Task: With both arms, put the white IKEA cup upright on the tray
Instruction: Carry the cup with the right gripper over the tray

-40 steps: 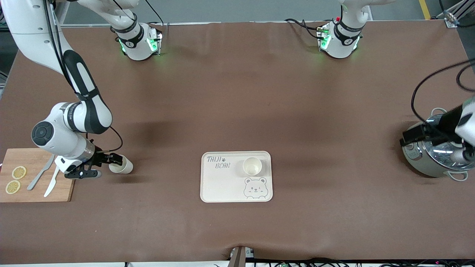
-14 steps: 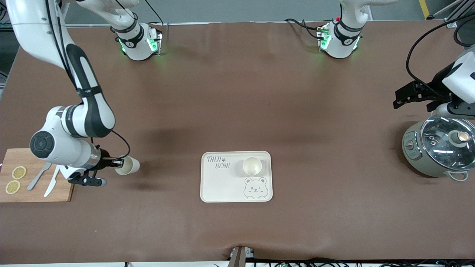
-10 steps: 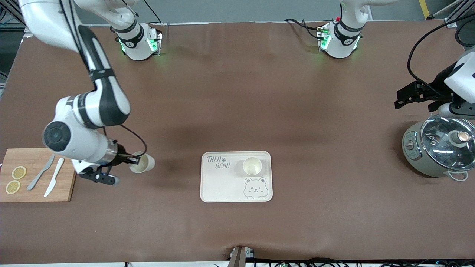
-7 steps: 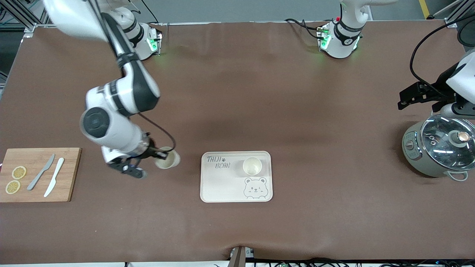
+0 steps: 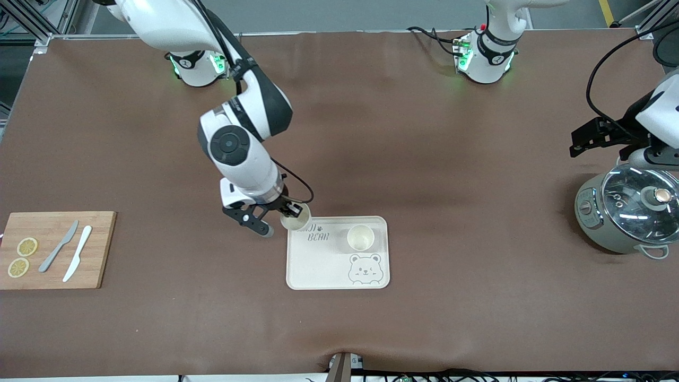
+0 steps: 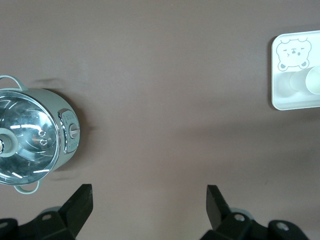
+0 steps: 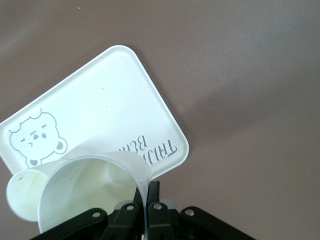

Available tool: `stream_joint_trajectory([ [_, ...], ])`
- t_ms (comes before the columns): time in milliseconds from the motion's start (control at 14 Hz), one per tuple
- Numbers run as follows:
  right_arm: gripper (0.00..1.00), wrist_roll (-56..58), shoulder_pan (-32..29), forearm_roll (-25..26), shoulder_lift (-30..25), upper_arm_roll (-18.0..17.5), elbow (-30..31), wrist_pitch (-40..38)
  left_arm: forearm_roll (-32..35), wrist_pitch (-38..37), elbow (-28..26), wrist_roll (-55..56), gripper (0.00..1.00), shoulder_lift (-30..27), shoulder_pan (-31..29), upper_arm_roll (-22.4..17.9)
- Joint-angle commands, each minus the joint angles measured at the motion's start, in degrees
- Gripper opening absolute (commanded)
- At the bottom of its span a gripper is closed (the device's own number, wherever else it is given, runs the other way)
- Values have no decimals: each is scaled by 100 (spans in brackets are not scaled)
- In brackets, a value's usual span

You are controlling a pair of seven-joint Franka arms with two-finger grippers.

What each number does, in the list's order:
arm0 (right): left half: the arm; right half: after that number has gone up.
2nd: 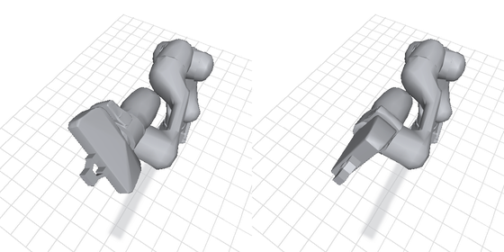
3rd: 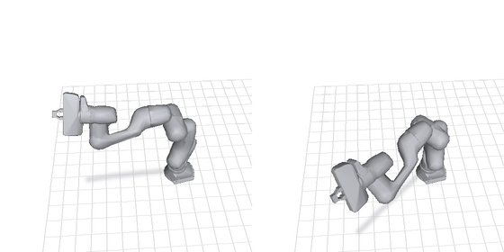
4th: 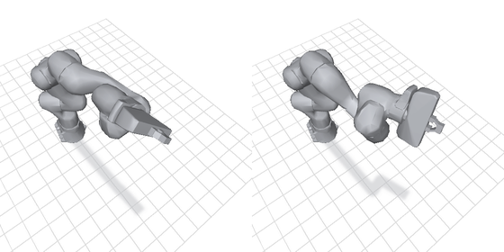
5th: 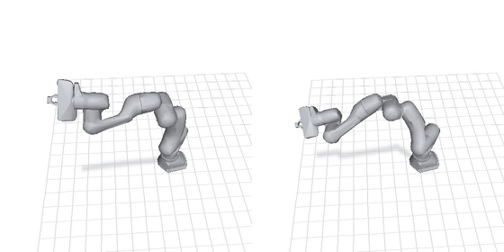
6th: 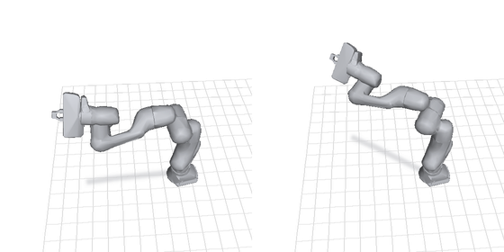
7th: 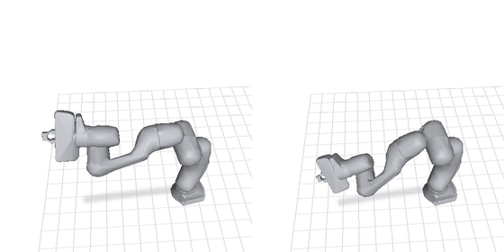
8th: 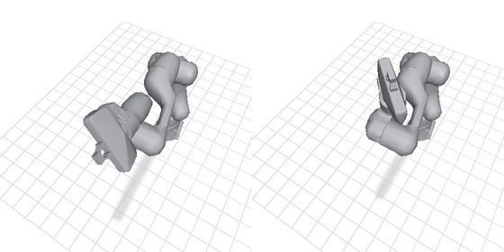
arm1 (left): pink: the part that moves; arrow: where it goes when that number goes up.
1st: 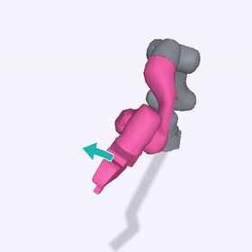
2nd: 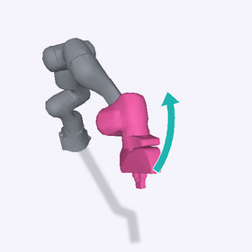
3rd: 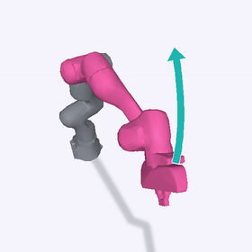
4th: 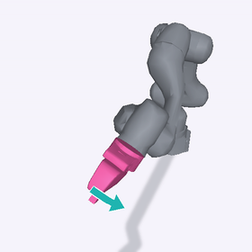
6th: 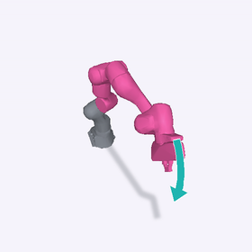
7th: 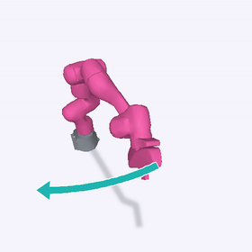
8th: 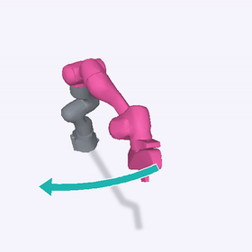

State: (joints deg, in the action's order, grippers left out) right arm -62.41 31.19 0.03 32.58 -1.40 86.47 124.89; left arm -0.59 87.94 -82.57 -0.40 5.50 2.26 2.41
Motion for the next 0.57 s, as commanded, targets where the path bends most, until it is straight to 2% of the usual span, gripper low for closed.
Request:
stream_joint_trajectory([
  [0,0,-805,247,777,529,78,-393,158,147,13,48,-30,100,-5,55,14],
  [214,0,-922,388,946,872,78,-674,185,147,13,48,14,100,74,55,22],
  [500,0,-922,388,1017,1136,96,-675,623,156,13,48,14,100,83,55,22],
])
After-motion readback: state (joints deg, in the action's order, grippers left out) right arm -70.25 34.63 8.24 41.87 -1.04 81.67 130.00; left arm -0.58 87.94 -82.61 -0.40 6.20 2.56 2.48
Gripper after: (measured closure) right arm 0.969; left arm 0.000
